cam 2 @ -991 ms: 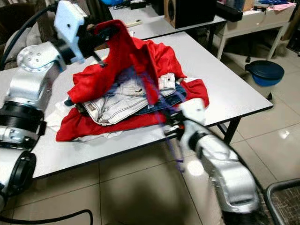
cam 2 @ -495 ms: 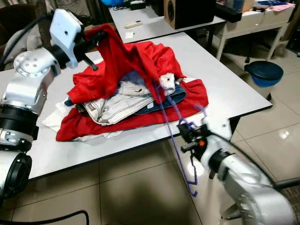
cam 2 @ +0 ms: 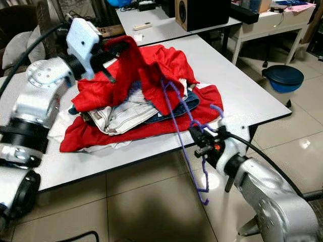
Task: Hang hanger
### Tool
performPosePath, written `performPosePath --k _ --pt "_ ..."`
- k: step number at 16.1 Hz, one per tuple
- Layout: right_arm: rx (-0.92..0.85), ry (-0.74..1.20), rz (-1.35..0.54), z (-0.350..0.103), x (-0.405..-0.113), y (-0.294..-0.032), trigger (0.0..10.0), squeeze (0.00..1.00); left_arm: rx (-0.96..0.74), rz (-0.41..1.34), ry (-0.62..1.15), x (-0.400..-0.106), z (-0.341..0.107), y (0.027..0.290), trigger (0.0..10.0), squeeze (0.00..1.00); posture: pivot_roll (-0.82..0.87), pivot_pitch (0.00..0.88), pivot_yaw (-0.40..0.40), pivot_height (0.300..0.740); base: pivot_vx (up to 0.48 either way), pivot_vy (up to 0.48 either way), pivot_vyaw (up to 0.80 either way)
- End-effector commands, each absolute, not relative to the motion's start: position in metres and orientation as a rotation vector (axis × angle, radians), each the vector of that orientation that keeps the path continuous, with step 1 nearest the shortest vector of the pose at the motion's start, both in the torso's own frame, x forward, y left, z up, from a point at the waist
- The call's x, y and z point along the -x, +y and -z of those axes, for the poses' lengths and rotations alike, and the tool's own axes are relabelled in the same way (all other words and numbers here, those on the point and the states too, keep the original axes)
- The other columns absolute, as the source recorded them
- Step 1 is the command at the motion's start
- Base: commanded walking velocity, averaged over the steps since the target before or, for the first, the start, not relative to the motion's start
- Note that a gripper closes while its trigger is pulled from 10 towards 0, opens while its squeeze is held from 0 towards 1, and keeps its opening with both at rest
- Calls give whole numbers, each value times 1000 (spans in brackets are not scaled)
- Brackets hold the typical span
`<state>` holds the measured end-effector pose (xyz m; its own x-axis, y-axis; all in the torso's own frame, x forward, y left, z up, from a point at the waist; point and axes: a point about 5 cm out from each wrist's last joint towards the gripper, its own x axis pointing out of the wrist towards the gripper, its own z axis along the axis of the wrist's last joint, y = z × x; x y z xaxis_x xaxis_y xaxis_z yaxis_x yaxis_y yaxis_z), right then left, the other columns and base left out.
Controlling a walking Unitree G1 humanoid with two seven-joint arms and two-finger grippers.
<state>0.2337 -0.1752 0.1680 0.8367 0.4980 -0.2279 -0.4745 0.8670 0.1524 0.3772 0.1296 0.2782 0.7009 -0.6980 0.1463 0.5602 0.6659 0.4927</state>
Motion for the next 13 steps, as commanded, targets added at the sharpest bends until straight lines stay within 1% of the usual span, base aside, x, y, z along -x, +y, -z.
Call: performPosePath --k 1,4,5,7,9,10,11,12,13 --pt "-90 271 -546 -167 -235 -171 10000 0 -433 708 -352 -376 -283 134 0 0 -163 0 140 740 0 0 0" --pt "-82 296 -558 -162 -239 -168 10000 0 -377 699 -370 -376 -290 136 0 0 -153 0 133 740 0 0 0" --pt "-85 288 -464 -161 -251 -175 10000 0 -374 734 -367 -372 -292 138 0 0 -148 0 134 740 0 0 0" --pt "-128 220 -366 -170 -265 -188 10000 0 -430 787 -305 -369 -285 146 0 0 -147 0 136 740 0 0 0" --pt "-154 170 -340 -180 -274 -197 10000 0 -461 792 -265 -368 -279 156 0 0 -149 0 137 740 0 0 0" --pt "-152 162 -337 -182 -276 -198 10000 0 -472 787 -257 -368 -277 157 0 0 -149 0 130 740 0 0 0" --pt "-159 125 -370 -193 -282 -198 10000 0 -521 723 -214 -369 -268 170 0 0 -144 0 109 740 0 0 0" --pt "-177 99 -419 -202 -286 -196 10000 0 -530 672 -180 -369 -260 179 0 0 -137 0 90 740 0 0 0" --pt "-194 90 -453 -206 -288 -193 10000 0 -537 654 -158 -369 -252 183 0 0 -133 0 79 740 0 0 0"
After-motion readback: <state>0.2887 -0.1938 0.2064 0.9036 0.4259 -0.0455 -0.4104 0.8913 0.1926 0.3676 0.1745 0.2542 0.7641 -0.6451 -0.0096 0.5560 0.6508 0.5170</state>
